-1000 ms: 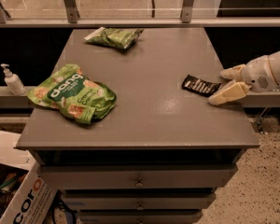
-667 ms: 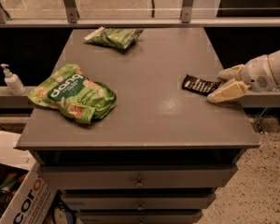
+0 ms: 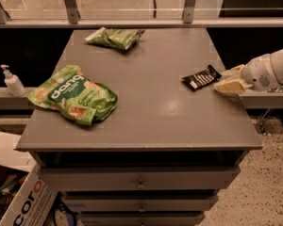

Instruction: Move rxbar chocolate near green rice chip bag

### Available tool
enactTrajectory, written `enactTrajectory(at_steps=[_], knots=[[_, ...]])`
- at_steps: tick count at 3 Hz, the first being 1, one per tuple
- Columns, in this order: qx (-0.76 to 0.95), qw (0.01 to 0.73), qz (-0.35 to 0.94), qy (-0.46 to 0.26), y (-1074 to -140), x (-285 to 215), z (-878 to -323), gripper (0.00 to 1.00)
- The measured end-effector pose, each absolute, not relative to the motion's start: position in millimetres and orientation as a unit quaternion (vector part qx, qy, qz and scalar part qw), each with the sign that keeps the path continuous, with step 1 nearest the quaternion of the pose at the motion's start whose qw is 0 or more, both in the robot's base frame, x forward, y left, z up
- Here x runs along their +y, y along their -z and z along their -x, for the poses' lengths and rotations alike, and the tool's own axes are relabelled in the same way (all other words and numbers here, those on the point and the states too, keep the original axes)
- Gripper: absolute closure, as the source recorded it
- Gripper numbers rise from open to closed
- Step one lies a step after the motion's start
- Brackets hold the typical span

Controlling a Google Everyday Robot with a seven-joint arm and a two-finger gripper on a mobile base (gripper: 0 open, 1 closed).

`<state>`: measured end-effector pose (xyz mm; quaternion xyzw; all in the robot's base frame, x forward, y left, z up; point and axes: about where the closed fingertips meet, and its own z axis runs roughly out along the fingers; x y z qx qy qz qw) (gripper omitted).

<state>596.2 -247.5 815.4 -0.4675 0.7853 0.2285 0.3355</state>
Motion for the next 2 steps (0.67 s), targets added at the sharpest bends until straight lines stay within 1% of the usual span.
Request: enactTrajectory(at_steps=[2], knots=[[0.785,0.336,0.468,-0.229,-815.5,-247.4,-596.2,1.00]])
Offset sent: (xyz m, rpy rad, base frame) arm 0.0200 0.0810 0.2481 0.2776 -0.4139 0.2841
